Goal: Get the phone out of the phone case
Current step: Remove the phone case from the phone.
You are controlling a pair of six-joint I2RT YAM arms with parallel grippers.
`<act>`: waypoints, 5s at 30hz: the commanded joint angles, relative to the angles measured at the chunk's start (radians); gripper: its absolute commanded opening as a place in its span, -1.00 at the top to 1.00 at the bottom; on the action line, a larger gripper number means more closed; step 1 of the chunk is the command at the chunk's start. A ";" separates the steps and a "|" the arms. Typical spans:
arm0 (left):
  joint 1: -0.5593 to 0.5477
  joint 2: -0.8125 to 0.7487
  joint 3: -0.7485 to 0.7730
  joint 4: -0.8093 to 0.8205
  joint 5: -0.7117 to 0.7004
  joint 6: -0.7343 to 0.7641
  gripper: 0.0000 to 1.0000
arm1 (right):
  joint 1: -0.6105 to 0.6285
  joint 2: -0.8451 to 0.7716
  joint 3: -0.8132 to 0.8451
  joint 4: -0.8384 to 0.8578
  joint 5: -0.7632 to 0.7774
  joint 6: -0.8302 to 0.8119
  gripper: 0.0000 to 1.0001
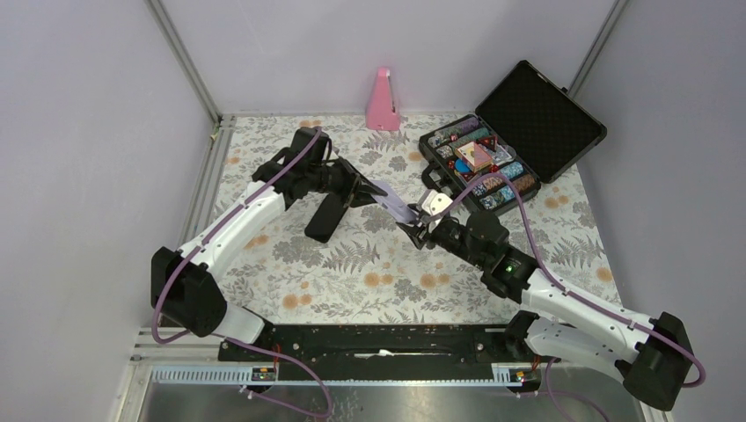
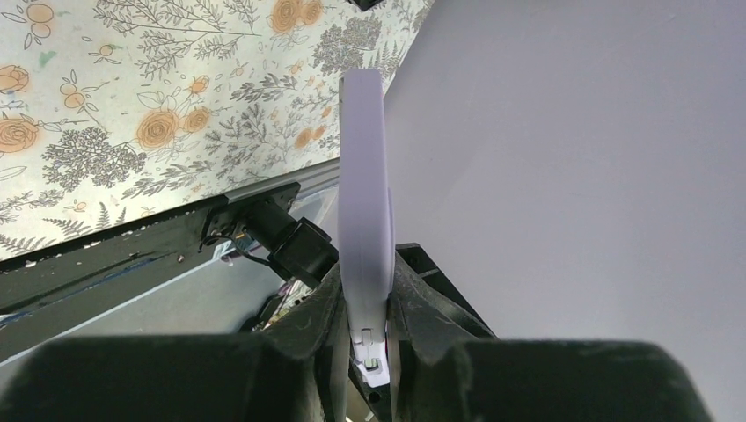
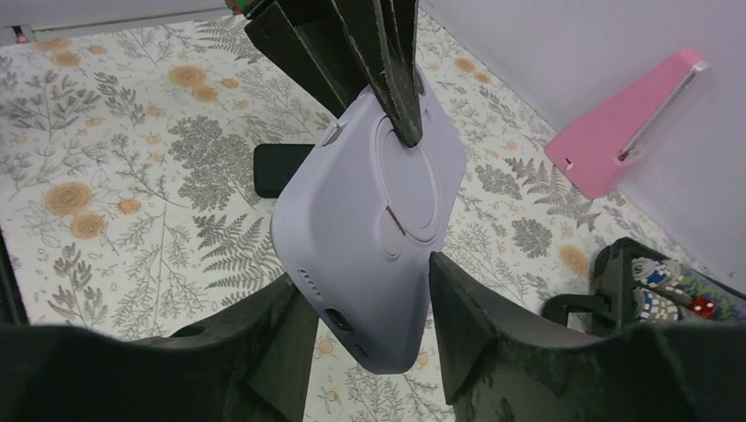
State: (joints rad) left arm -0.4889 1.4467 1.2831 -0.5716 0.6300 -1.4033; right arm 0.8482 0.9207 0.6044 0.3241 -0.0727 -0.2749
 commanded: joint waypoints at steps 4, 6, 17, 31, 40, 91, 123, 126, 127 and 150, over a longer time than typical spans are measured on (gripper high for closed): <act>0.000 -0.052 0.067 0.073 0.067 -0.073 1.00 | 0.008 -0.007 0.002 0.047 0.028 -0.136 -0.27; 0.000 -0.053 0.068 0.079 0.074 -0.082 1.00 | 0.008 0.000 -0.001 0.054 0.045 -0.165 -0.26; 0.000 -0.080 0.078 0.082 0.074 -0.088 0.90 | 0.008 0.008 -0.002 0.079 0.115 -0.249 0.86; 0.019 -0.285 0.066 0.230 -0.107 0.373 -0.97 | 0.006 -0.092 0.251 -0.180 0.093 0.361 1.00; 0.032 -0.497 -0.026 0.178 -0.217 0.716 -0.97 | -0.055 -0.017 0.493 -0.376 0.079 0.781 1.00; 0.145 -0.235 -0.191 1.158 0.161 -0.361 1.00 | -0.271 0.020 0.324 0.138 -0.318 1.564 -0.22; 0.031 -0.153 -0.329 1.319 0.126 -0.783 1.00 | -0.270 0.232 0.314 0.869 -0.557 1.433 0.99; 0.021 -0.131 -0.309 1.295 0.154 -0.753 1.00 | -0.270 0.239 0.328 0.887 -0.596 1.464 0.98; 0.016 -0.124 -0.301 1.290 0.160 -0.739 1.00 | -0.270 0.241 0.327 0.903 -0.606 1.477 0.99; 0.041 -0.115 -0.209 1.307 0.085 -0.565 1.00 | -0.270 -0.067 0.247 0.088 -0.241 1.305 -0.67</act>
State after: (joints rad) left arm -0.4564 1.3647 1.0023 0.6880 0.7219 -2.0045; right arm 0.5735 0.8879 0.8150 0.6495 -0.4438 1.0809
